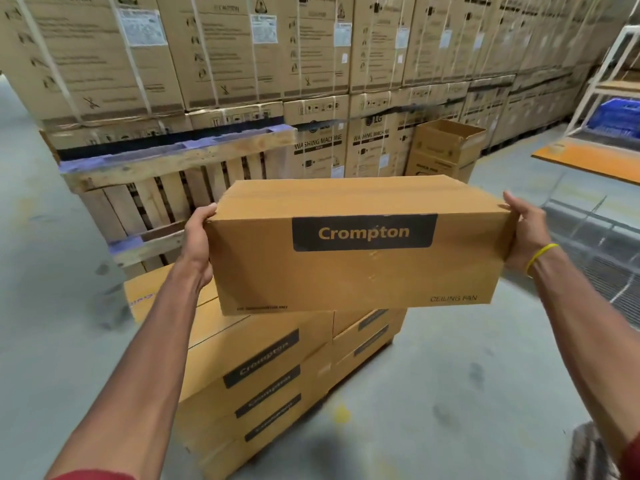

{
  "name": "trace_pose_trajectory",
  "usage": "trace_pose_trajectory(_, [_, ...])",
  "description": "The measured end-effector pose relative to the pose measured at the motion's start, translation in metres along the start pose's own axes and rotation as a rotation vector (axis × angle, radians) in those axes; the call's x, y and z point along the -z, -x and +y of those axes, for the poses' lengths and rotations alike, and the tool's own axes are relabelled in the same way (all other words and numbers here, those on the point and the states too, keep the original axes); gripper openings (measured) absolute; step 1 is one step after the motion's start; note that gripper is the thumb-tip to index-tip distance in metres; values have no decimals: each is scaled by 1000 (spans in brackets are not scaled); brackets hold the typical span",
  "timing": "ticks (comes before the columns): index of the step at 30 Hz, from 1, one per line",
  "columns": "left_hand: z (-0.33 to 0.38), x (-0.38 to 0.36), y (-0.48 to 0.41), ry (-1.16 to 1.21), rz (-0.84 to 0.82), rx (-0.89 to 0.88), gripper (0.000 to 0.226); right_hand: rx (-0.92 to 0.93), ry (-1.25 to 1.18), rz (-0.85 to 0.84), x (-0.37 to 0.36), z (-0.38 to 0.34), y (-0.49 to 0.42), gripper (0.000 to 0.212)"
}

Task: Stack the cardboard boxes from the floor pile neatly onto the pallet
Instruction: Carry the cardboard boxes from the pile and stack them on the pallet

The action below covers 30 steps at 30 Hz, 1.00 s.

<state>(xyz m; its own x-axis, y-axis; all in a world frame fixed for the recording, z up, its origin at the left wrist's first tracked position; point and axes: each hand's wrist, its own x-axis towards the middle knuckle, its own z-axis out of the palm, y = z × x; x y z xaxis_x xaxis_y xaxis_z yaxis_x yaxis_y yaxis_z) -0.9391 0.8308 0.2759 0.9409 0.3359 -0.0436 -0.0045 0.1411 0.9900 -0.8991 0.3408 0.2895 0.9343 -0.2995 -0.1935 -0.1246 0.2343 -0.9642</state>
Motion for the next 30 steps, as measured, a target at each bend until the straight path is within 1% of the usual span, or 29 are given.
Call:
trace_pose_trajectory(4, [-12,-45,-53,13,46,-18,40,10,-7,-52,-7,-12,-79,35])
trace_pose_trajectory(6, [-19,-65,-75,27,69,-13,46,24,11,-78,-8,-18,-119,41])
trace_pose_trajectory(9, [-29,-104,-111,50,114,-17,44,34,43,-142,-8,-33,-187,38])
trace_pose_trajectory(10, [-33,-117,-122,70,137,-21,41,36,59,-169,-10,-39,-206,41])
trace_pose_trajectory(12, [-35,-143,-137,92,164,-29,37,31,85,-198,-10,-49,-250,57])
trace_pose_trajectory(13, [-35,-154,-143,101,178,-33,37,34,87,-212,-10,-55,-268,65])
trace_pose_trajectory(14, [-38,-163,-153,115,199,-37,40,20,92,-237,-13,-61,-288,67])
trace_pose_trajectory(15, [-39,-170,-160,122,214,-37,42,13,88,-252,-18,-67,-306,60])
trace_pose_trajectory(16, [-42,-175,-168,127,231,-33,41,12,75,-265,-23,-72,-323,46])
trace_pose_trajectory(17, [-44,-182,-176,139,254,-30,37,4,68,-272,-27,-75,-341,35])
trace_pose_trajectory(18, [-46,-189,-183,143,264,-28,34,-1,67,-276,-31,-76,-356,32])
trace_pose_trajectory(21, [-49,-205,-205,142,300,-36,31,-19,71,-280,-42,-77,-405,33])
trace_pose_trajectory(24, [-54,-209,-234,126,328,-38,30,-42,74,-305,-62,-79,-446,23])
trace_pose_trajectory(26, [-56,-209,-253,144,334,-36,29,-32,71,-317,-71,-79,-470,21])
trace_pose_trajectory(30, [-59,-217,-305,164,330,-20,26,-28,78,-345,-89,-81,-523,33])
